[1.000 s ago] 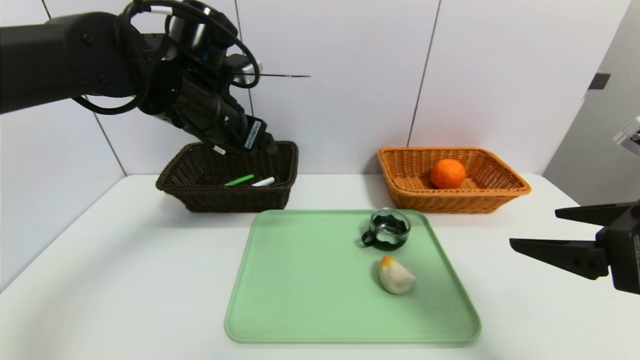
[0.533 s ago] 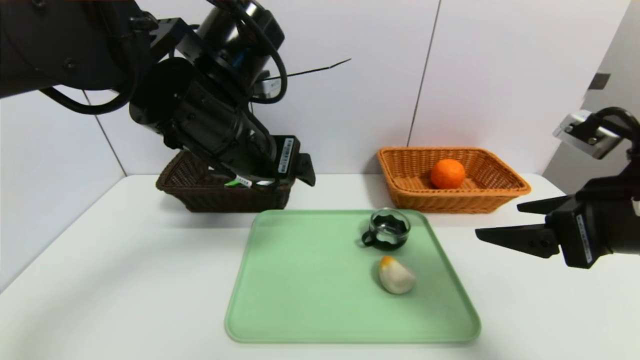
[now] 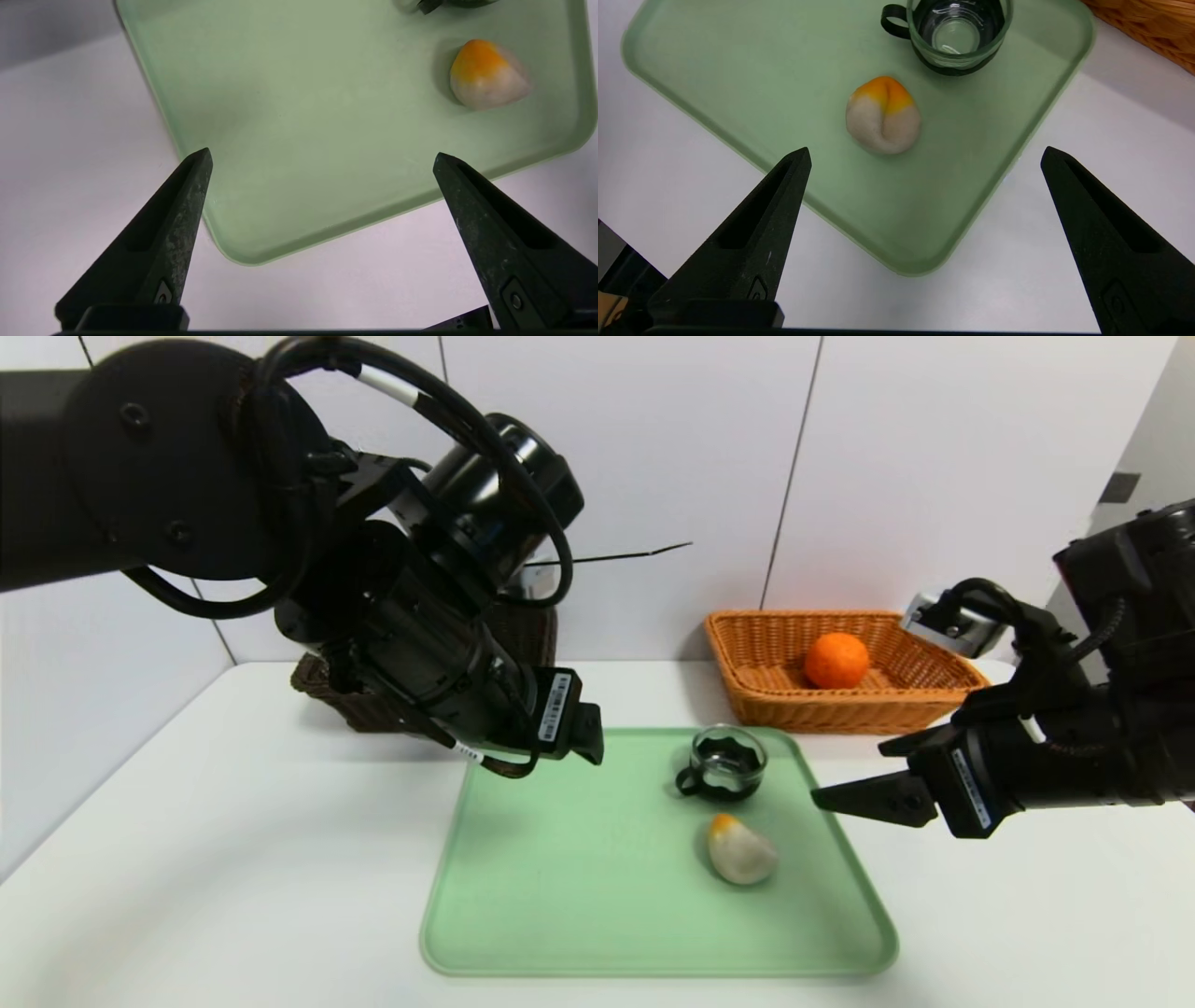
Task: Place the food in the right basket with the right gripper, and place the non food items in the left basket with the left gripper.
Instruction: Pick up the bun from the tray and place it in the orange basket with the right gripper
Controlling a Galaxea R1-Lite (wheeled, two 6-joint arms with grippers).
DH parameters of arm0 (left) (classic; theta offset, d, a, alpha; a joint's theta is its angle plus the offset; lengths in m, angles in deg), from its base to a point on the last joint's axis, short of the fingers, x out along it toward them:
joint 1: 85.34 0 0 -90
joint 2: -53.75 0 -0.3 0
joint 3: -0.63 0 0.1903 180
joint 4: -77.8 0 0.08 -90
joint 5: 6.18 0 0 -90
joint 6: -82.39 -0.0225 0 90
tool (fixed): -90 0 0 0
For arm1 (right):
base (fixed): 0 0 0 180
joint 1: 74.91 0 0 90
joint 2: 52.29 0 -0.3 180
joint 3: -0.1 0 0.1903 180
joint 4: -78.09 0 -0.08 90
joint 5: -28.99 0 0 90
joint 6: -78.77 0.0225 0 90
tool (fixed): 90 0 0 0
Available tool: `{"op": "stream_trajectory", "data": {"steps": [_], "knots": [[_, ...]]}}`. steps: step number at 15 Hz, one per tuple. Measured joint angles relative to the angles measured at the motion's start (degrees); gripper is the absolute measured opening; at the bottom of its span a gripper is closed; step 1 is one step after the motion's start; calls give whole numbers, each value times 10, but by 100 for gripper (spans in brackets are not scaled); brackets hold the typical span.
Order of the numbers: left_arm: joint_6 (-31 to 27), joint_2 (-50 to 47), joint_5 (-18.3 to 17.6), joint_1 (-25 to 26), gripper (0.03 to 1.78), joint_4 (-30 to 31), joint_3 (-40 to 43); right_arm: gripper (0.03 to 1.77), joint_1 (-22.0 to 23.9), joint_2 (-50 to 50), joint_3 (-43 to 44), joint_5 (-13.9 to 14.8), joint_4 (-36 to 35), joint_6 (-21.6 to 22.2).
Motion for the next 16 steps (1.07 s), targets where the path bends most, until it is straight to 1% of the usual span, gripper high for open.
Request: {"op": "stream_trajectory", "data": {"steps": [3, 6, 9, 12, 16], "knots": [[0, -1, 1, -7, 169, 0, 10, 170, -19, 22, 1, 0, -1, -3], [-2, -1, 2, -13, 169, 1, 11, 170, -41, 51, 2, 0, -2, -16], [-2, 0, 16, -17, 169, 0, 12, 170, -62, 82, 1, 1, -2, -24], [-2, 1, 17, -18, 169, 0, 12, 170, -77, 111, -2, 2, -5, -25], [-3, 2, 16, -23, 169, 0, 12, 170, -81, 150, -14, 4, -71, -24]]}}
